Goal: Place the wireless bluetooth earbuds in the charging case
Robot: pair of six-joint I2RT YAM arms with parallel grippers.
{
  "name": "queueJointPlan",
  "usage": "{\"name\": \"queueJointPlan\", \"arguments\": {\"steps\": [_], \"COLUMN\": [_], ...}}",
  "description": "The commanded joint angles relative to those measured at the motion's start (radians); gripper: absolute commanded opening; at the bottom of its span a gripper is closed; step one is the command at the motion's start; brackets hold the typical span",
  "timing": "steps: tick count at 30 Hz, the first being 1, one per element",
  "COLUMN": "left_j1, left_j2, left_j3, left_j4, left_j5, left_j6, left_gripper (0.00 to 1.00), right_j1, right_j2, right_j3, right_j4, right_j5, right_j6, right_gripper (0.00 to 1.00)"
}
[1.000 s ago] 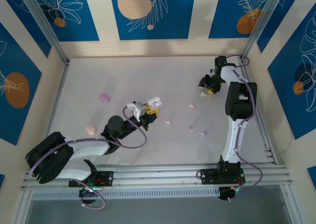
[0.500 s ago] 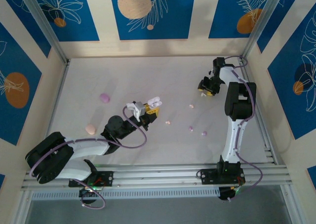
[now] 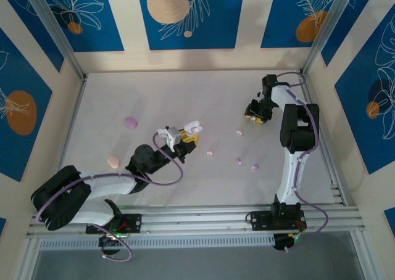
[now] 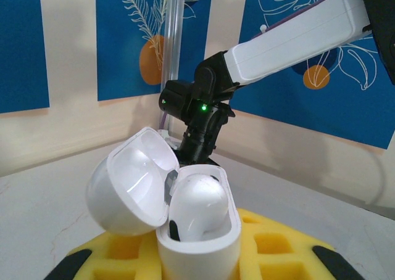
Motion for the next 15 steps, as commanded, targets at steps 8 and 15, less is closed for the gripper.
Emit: {"name": "queueJointPlan", "arguments": {"steps": [8, 15], "left_j1": [0.008, 0.009], "left_j2": [-0.02, -0.02], "left_j3": [-0.002, 0.001], "left_j4": [0.042, 0.037], "left_j5": [0.02, 0.021], "left_j6": [-0.011, -0.006], "left_gripper": [0.21, 0.21], "right_j1": [0.02, 0.035], "right_j2": [-0.02, 0.034], "right_j3": [0.043, 0.129], "right_j4": [-0.098, -0.152], "right_j5": [0.145, 0.19], "right_j6": [-0.068, -0.181], "right_gripper": [0.48, 0.45]}}
